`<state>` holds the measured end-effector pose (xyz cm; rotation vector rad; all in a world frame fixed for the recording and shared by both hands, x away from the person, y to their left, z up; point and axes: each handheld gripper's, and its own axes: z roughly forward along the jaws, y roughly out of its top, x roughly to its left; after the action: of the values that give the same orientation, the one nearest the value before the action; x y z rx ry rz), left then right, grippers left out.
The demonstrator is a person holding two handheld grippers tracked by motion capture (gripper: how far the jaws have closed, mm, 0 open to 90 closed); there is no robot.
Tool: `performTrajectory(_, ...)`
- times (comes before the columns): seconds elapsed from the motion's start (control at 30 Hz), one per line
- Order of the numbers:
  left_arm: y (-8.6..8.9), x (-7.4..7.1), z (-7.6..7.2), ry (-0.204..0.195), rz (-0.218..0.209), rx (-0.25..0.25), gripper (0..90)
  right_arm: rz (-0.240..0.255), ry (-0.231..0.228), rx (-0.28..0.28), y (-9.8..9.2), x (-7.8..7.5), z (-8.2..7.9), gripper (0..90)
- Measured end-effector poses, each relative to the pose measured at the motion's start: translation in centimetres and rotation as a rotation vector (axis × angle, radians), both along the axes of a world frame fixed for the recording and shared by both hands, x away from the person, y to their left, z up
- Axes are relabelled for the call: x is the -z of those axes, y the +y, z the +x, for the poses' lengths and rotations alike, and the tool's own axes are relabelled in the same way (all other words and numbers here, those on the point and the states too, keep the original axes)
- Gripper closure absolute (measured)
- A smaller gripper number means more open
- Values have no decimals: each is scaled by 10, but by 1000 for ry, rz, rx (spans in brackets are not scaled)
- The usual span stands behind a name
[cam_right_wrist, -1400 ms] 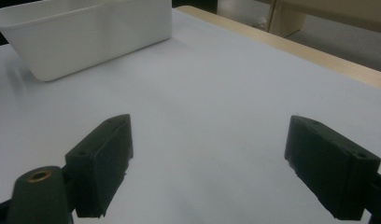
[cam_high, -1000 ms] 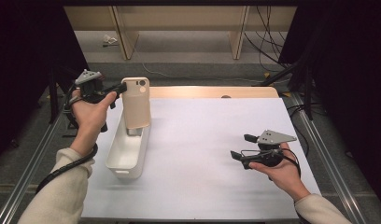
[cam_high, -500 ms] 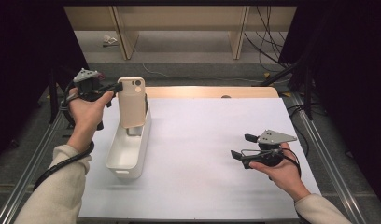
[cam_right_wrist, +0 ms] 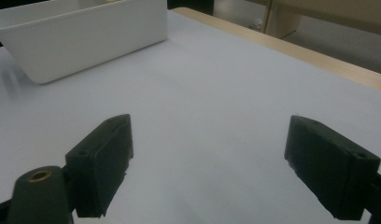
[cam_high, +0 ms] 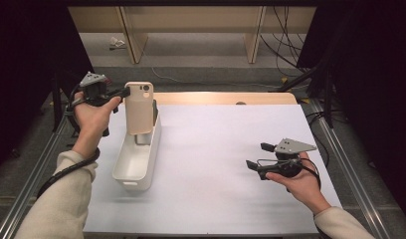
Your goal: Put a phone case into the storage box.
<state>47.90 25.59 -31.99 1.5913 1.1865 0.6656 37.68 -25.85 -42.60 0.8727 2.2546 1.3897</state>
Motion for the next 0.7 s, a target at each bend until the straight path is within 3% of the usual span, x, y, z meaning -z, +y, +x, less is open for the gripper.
performTrajectory(0.7,3,19,15,24,16,-37,827,3,1,-1,0,0,1,164)
